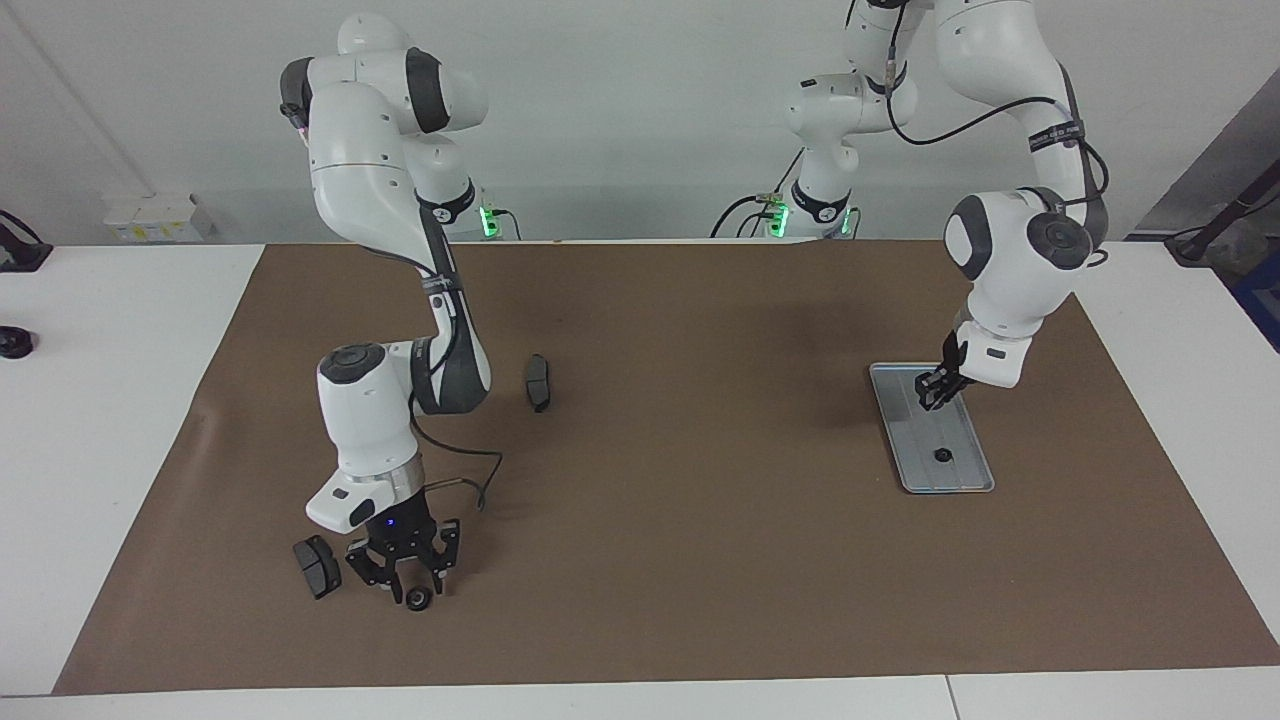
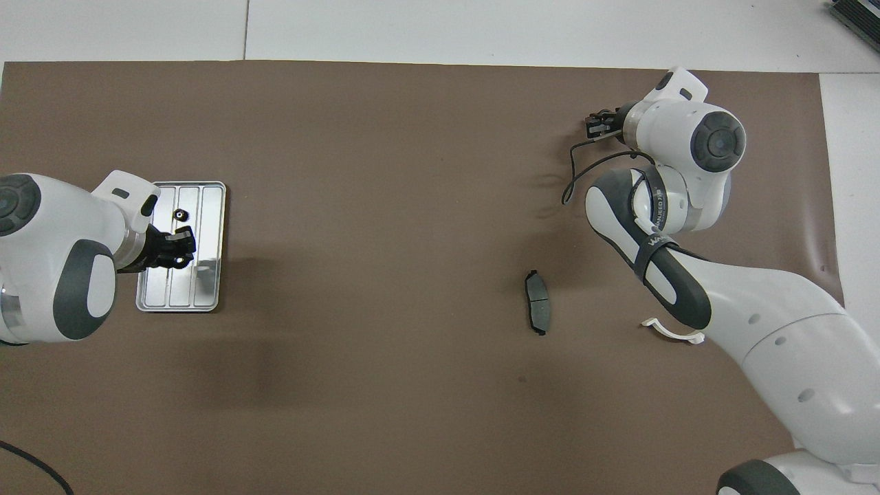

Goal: Pick bearing gear from pile to tray
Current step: 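Place the ring on the silver tray with the left gripper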

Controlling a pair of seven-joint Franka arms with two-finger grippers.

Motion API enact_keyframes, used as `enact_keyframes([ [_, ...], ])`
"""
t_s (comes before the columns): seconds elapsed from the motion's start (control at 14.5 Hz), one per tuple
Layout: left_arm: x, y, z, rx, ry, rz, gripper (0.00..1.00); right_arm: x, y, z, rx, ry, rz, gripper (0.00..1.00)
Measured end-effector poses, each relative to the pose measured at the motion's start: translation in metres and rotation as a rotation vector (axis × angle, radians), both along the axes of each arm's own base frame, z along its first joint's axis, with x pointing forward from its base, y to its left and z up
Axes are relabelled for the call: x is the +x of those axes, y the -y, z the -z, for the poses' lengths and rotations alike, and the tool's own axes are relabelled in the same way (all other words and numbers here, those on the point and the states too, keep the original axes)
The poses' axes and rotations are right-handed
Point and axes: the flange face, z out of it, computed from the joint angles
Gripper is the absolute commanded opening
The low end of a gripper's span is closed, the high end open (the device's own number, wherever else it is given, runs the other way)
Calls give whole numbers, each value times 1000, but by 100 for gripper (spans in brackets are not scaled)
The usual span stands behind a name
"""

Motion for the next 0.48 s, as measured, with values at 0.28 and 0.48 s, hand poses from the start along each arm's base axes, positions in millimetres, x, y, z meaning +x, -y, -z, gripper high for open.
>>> enact_keyframes([
  [0.28, -13, 2, 13, -1, 5, 4, 80, 0, 3, 3, -11, -3, -13, 50],
  [0.48, -12, 4, 11, -2, 23, 10, 100, -1, 4, 6, -14, -8, -17, 48],
])
